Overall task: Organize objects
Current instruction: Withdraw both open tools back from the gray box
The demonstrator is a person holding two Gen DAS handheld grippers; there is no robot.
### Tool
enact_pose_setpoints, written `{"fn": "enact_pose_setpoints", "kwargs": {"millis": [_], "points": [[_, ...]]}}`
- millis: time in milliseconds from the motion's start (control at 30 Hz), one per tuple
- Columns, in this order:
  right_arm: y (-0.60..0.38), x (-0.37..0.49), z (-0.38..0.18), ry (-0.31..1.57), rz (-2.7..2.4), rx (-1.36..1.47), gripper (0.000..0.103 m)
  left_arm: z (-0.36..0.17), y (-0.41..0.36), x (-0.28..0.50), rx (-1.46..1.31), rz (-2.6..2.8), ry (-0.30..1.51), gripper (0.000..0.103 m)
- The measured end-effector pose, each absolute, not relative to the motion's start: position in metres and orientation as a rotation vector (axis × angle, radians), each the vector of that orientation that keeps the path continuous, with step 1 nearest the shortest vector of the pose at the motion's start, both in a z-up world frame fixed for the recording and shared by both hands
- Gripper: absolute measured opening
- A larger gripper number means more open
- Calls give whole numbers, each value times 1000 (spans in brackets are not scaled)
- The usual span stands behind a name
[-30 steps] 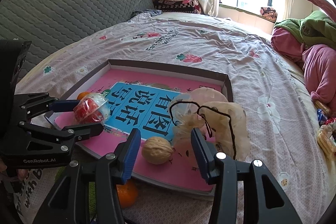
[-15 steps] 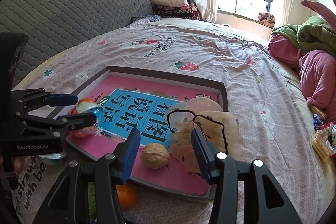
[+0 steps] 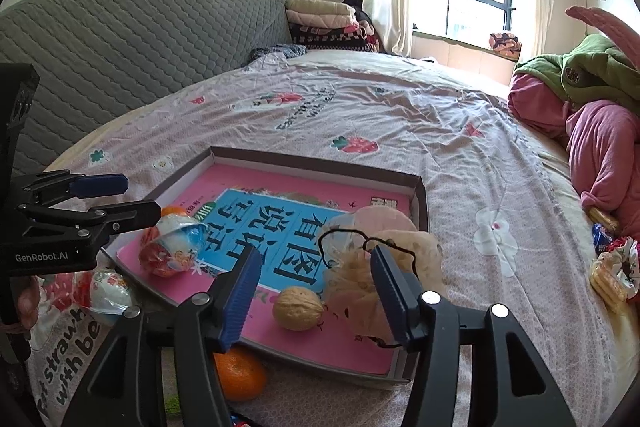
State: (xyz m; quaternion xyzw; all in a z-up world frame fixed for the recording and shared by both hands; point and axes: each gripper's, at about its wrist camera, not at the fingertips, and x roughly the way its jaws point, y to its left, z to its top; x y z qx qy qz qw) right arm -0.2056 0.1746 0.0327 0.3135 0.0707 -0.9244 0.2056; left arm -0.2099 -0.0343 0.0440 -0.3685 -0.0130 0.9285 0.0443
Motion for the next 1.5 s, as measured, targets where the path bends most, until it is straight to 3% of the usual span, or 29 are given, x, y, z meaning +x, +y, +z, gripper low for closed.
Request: {"fn": "enact_pose_setpoints", "kwargs": {"millis": [200,567,900,1500], "points": [[173,-201,39,202,-2581,823,61,54,-34,-195,-1085,2850,-140,72],[169,-194,42,248,-2582,808,67,56,-14,-173,-1049,2886,-61,73],[174,-186,52,210,-2593,770,72,52,-11,-160,-1074,2865,-122,76],[178,-167,72,170,-2588,700,73,66,-4,-131,-1052,2923,-107,77]]}}
